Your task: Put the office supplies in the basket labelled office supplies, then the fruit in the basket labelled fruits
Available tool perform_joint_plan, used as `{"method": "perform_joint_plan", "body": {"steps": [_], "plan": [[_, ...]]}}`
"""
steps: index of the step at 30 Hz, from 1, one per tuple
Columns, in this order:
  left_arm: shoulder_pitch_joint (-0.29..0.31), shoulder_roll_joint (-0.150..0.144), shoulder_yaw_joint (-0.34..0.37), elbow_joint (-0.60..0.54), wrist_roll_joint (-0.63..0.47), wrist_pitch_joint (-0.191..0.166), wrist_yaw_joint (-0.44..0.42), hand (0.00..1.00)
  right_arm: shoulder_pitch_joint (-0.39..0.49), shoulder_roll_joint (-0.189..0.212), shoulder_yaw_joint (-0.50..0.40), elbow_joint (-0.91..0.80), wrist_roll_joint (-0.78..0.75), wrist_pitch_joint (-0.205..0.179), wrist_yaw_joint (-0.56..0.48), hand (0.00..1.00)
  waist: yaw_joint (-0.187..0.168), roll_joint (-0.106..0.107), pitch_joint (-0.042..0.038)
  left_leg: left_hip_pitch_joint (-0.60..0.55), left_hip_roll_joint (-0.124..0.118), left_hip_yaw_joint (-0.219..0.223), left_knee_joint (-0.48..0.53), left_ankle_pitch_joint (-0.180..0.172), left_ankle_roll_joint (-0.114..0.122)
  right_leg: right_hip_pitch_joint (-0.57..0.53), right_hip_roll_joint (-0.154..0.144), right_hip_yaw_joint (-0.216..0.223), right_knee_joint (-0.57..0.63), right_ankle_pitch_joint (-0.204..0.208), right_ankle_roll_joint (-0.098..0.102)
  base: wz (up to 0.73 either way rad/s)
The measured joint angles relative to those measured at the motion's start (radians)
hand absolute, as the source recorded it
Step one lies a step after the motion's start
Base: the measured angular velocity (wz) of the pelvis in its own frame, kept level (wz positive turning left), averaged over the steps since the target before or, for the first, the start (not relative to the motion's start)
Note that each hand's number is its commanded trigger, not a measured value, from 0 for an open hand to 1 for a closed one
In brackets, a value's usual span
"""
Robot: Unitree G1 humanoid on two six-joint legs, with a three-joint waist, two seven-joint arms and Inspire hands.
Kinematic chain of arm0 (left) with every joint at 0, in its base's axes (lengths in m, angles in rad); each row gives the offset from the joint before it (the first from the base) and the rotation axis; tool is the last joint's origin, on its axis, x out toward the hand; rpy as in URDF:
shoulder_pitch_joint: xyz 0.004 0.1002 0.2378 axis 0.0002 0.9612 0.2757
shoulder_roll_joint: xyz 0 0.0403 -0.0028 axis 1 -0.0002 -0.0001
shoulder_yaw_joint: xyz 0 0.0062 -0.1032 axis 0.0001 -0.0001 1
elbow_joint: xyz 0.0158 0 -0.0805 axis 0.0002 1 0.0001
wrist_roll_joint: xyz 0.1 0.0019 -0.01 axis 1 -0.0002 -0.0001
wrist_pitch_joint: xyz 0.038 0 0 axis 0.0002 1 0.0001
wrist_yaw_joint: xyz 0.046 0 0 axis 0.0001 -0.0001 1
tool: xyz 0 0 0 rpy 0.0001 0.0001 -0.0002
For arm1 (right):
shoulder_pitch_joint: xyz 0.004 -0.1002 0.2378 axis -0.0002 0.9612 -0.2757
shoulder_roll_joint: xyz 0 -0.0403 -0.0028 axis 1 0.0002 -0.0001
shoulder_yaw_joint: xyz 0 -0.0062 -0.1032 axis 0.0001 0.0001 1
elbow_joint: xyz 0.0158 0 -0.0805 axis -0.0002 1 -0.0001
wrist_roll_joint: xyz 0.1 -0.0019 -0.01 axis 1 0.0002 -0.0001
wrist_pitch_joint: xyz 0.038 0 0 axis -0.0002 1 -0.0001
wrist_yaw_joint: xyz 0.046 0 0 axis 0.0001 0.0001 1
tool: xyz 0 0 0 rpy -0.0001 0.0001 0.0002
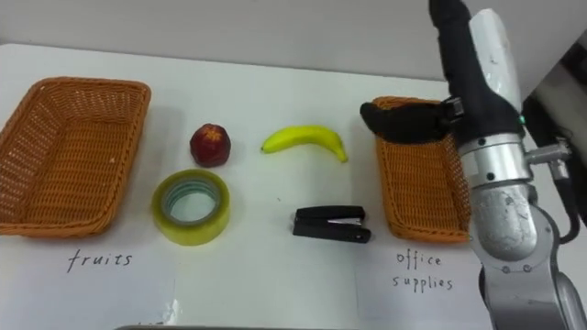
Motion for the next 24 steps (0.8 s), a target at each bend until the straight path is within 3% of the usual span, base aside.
{"method": "perform_joint_plan", "body": {"steps": [11,19,24], "plan": [[-0.004,0.009,-0.017,-0.001,0.0,0.016,-0.001,0.0,0.014,0.0,0.072,0.004,-0.03,0.069,0.159,0.0,0.002,-0.002,0.0003,0.003,0.0,0.0,0.003,0.002,0.0,0.0,0.001,0.004,0.004,0.007,-0.003,-0.01],[-0.014,0.018,-0.033,0.0,0.001,0.023,-0.002,0.0,0.014,-0.002,0.073,0.038,-0.066,0.069,0.217,0.0,0.006,-0.008,0.0008,0.007,0.0,-0.003,0.002,0.002,0.0,0.01,0.002,0.006,0.002,0.008,-0.002,0.0],[-0.02,0.019,-0.038,0.001,-0.001,0.022,-0.003,0.0,0.014,-0.002,0.073,0.065,-0.09,0.069,0.257,0.0,0.01,-0.002,0.0055,0.008,0.0,-0.003,0.002,0.002,0.0,0.011,0.002,0.001,0.001,0.008,-0.002,0.0]]}}
